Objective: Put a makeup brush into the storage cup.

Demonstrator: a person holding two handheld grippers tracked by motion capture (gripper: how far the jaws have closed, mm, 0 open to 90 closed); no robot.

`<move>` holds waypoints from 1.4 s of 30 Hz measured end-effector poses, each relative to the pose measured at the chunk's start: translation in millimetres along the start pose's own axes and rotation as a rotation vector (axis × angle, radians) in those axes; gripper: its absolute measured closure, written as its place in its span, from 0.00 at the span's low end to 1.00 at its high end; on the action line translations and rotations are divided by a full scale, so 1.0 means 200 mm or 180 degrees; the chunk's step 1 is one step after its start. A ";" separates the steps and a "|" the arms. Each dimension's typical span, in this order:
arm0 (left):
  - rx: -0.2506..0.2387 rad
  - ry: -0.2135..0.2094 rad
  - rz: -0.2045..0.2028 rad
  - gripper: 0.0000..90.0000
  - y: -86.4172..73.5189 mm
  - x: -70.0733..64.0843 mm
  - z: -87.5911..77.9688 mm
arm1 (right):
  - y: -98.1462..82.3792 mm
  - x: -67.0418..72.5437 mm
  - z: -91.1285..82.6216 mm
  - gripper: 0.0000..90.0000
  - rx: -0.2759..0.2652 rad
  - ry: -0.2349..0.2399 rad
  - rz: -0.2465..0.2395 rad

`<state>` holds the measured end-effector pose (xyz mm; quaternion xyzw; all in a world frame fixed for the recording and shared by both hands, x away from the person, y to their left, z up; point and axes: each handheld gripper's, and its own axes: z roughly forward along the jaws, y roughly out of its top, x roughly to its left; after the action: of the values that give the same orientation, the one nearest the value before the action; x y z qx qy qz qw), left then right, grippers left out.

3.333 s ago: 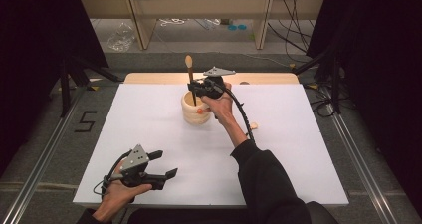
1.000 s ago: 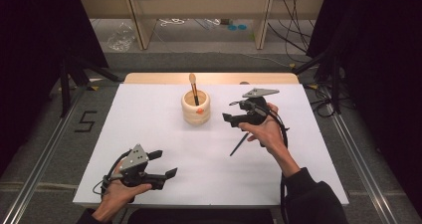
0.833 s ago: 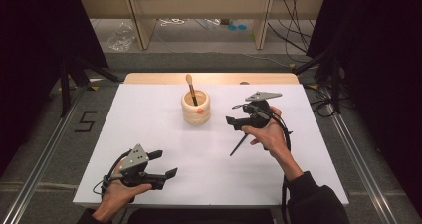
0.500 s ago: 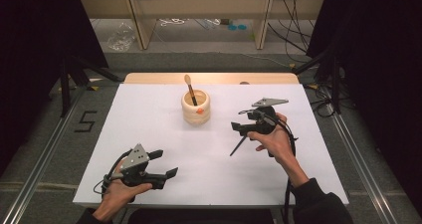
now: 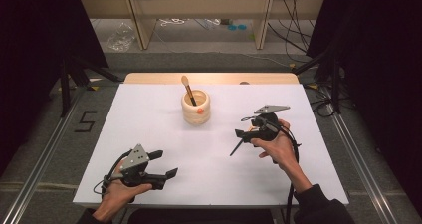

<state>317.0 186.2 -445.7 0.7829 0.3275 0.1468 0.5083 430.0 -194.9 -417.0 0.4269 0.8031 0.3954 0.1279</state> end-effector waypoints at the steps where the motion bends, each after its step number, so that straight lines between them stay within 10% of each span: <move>1: 0.0000 -0.0001 0.0002 0.22 0.00 0.00 0.00 | -0.01 -0.01 0.00 0.25 0.0053 -0.0027 -0.0061; 12: -0.0030 -0.0015 0.0013 0.22 0.00 0.00 0.00 | -0.03 -0.01 0.01 0.27 0.0086 -0.0080 -0.0140; 42: 0.0017 -0.0039 -0.0012 0.22 0.00 -0.01 0.01 | -0.07 -0.09 0.15 0.32 0.0599 -0.0155 0.0324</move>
<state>316.4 183.1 -446.2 0.7845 0.3262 0.1402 0.5084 449.3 -198.1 -449.4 0.4867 0.8107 0.3138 0.0865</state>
